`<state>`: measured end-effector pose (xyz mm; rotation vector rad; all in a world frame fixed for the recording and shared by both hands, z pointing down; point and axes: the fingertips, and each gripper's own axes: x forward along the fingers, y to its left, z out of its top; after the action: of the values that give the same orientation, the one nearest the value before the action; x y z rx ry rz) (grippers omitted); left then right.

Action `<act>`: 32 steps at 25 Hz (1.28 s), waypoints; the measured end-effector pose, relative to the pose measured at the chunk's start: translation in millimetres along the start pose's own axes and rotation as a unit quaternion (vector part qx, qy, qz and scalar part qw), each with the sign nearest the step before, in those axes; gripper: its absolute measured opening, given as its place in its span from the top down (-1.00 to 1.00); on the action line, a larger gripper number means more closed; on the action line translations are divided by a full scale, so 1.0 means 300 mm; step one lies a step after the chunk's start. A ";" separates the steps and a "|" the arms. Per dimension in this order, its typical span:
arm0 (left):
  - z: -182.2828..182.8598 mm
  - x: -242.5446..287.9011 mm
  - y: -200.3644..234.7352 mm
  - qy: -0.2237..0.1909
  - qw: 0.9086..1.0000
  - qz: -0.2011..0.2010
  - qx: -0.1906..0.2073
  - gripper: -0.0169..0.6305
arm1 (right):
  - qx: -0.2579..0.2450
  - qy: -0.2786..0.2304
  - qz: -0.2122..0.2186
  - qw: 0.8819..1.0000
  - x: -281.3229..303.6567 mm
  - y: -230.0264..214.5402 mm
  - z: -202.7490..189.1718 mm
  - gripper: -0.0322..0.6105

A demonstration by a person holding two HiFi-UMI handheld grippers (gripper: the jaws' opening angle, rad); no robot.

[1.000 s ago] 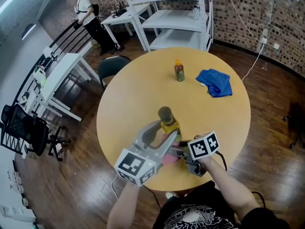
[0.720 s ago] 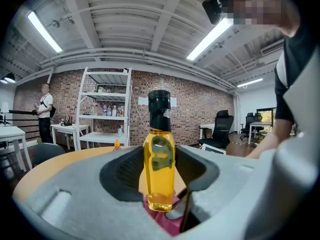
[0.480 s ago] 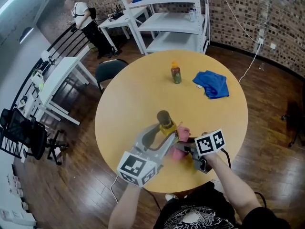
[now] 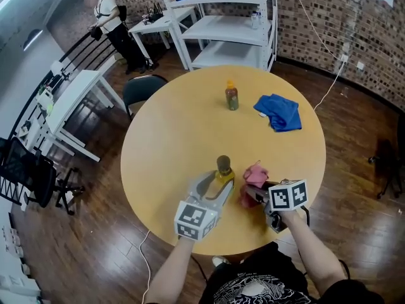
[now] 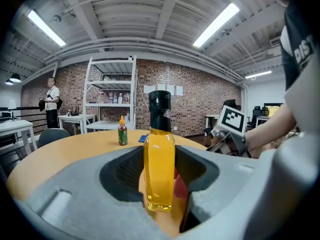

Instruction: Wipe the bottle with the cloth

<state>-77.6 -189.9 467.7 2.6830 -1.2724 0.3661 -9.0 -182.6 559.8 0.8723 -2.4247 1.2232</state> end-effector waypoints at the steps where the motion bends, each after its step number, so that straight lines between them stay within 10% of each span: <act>1: -0.025 0.006 0.001 0.004 1.000 0.002 -0.002 0.33 | -0.003 0.002 0.003 1.000 0.001 0.009 -0.006 0.58; 16: -0.164 -0.024 -0.042 0.009 0.999 0.019 -0.029 0.34 | -0.038 0.022 0.047 0.998 -0.016 0.064 -0.020 0.58; 32: -0.224 -0.150 -0.088 0.031 0.982 0.154 -0.104 0.34 | -0.160 0.031 0.078 0.984 -0.089 0.122 -0.019 0.58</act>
<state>-95.0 -124.1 518.7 2.2881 -1.6125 0.3283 -11.6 -151.1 526.9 0.5536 -2.5792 0.8570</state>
